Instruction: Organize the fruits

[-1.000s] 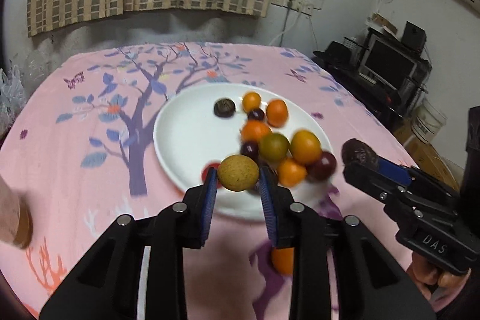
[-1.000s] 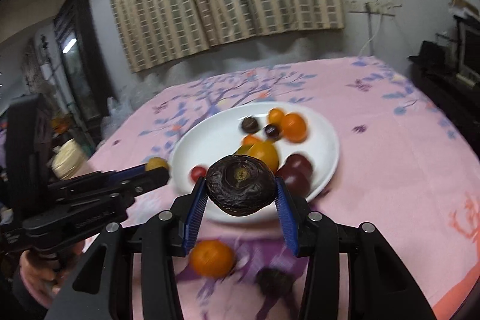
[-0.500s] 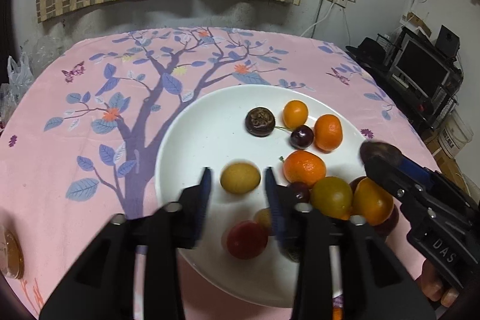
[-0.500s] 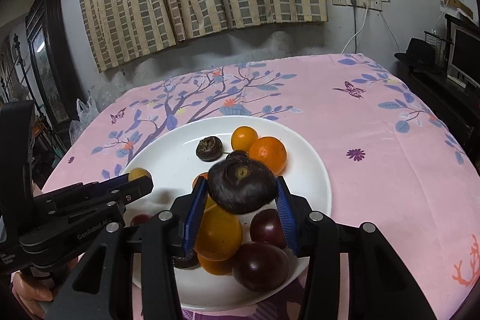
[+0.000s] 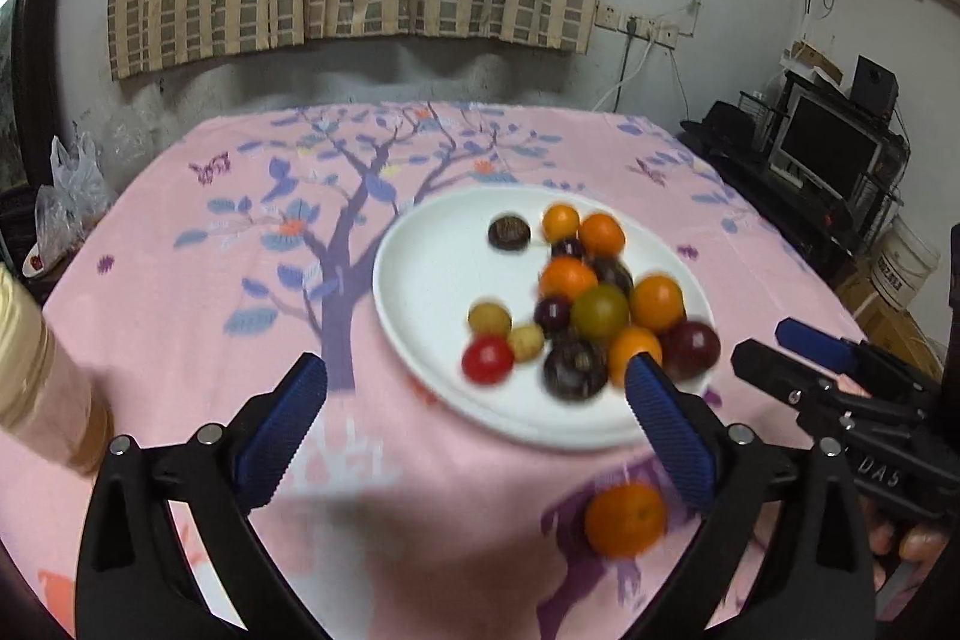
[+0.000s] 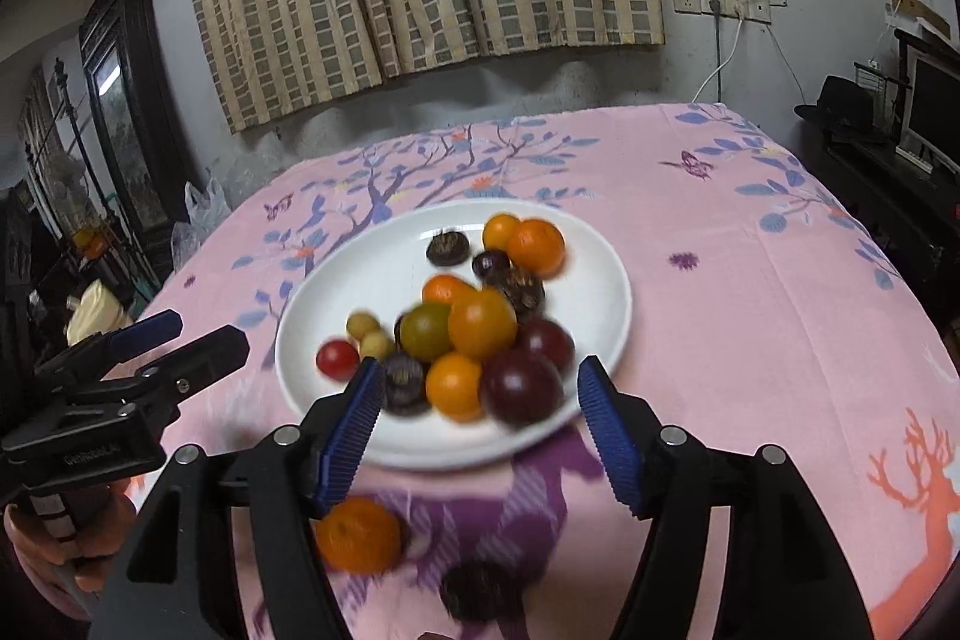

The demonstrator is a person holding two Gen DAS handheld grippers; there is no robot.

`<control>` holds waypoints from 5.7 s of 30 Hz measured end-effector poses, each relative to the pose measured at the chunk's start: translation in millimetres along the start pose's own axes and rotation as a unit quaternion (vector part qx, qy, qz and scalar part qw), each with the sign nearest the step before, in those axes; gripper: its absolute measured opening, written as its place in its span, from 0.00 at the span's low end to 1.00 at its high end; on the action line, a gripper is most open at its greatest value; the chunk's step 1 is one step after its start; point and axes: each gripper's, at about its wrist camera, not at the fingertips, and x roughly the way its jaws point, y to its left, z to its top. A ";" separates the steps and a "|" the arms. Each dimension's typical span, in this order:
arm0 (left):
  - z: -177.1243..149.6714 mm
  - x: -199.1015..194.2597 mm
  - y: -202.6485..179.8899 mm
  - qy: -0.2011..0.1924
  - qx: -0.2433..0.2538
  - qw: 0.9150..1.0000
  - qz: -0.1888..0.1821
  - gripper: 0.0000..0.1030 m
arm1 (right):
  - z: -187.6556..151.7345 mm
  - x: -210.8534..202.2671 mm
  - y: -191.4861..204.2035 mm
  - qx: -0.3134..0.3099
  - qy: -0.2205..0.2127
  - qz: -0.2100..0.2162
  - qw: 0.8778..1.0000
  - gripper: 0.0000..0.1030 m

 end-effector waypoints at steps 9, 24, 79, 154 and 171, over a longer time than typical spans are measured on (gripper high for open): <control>-40.2 -2.2 10.3 0.042 -0.018 0.999 0.023 0.95 | -50.4 3.2 11.6 -0.042 0.075 -0.027 0.996 0.66; -42.5 0.7 14.0 0.050 -0.024 0.998 0.025 0.95 | -69.2 17.6 20.5 -0.077 0.132 -0.026 0.988 0.49; -70.2 30.7 -77.0 0.101 0.127 0.984 -0.069 0.42 | -52.3 -6.6 -21.2 0.032 0.086 -0.011 0.996 0.28; -73.4 -56.1 5.6 0.021 0.019 0.998 0.048 0.95 | -79.3 -49.5 33.8 -0.091 0.017 -0.083 0.992 0.96; -72.8 -57.5 3.9 0.019 0.025 0.998 0.056 0.95 | -78.1 -47.9 29.6 -0.077 0.023 -0.080 0.994 0.96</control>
